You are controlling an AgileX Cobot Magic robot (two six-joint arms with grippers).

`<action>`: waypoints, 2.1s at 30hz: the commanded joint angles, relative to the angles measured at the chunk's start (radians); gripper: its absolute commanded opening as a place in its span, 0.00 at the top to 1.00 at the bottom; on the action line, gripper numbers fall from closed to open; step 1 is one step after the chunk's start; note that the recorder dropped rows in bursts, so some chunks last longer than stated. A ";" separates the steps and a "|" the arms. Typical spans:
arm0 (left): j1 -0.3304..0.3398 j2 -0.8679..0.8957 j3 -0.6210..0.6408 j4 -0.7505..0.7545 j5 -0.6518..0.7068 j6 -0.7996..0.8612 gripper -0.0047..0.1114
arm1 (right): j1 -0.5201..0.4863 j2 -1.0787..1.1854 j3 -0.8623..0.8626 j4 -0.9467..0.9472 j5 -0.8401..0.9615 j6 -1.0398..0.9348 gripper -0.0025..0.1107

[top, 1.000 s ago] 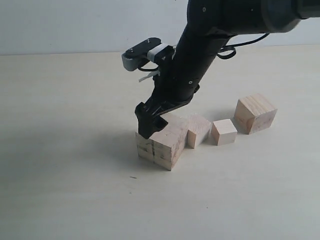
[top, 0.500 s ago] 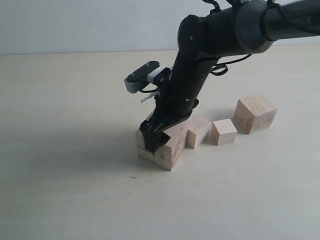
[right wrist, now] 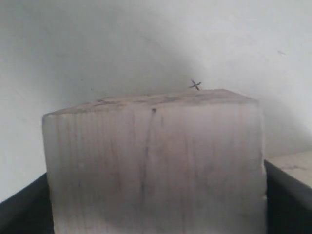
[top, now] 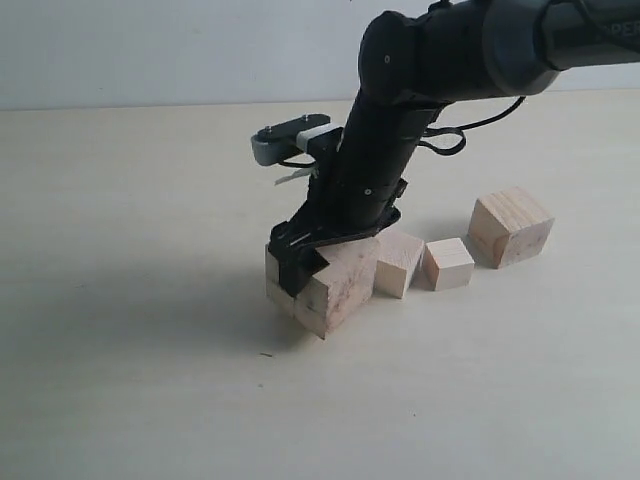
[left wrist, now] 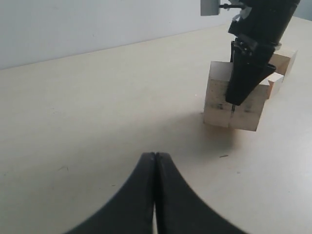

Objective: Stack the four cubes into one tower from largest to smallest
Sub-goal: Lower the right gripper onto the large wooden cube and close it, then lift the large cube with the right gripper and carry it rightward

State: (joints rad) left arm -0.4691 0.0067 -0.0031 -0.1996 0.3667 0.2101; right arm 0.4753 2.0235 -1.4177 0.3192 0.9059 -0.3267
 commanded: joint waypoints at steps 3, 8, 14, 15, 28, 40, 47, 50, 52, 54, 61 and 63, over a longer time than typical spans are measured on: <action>0.006 -0.007 0.003 0.003 -0.006 0.000 0.96 | 0.001 -0.087 -0.008 0.001 0.069 0.129 0.98; 0.006 -0.007 0.003 0.003 -0.006 0.000 0.96 | 0.001 -0.140 0.031 -0.084 0.177 0.199 0.98; 0.006 -0.007 0.003 0.003 -0.006 0.000 0.96 | 0.001 -0.297 0.188 -0.177 0.121 0.314 0.98; 0.006 -0.007 0.003 0.003 -0.006 0.000 0.96 | 0.001 -0.318 0.212 -0.184 0.116 0.316 0.98; 0.006 -0.007 0.003 0.003 -0.006 0.000 0.96 | 0.001 -0.458 0.614 -0.405 -0.133 0.835 0.98; 0.006 -0.007 0.003 0.003 -0.006 0.000 0.96 | 0.001 -0.458 0.643 -0.417 -0.248 0.924 0.98; 0.006 -0.007 0.003 0.003 -0.006 0.000 0.96 | 0.001 -0.410 0.643 -0.371 -0.247 0.878 0.92; 0.006 -0.007 0.003 0.003 -0.006 0.000 0.96 | 0.001 -0.390 0.643 -0.289 -0.270 0.811 0.68; 0.006 -0.007 0.003 0.003 -0.006 0.000 0.96 | 0.001 -0.384 0.643 -0.283 -0.265 0.801 0.48; 0.006 -0.007 0.003 0.003 -0.006 0.000 0.96 | 0.001 -0.384 0.643 -0.287 -0.265 0.801 0.38; 0.006 -0.007 0.003 0.003 -0.006 0.000 0.96 | 0.001 -0.452 0.643 -0.350 -0.276 0.801 0.29; 0.006 -0.007 0.003 0.003 -0.006 0.000 0.96 | 0.001 -0.464 0.643 -0.369 -0.265 0.801 0.29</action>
State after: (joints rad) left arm -0.4691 0.0067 -0.0031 -0.1996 0.3667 0.2101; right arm 0.4753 1.5798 -0.7760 -0.0213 0.6410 0.4830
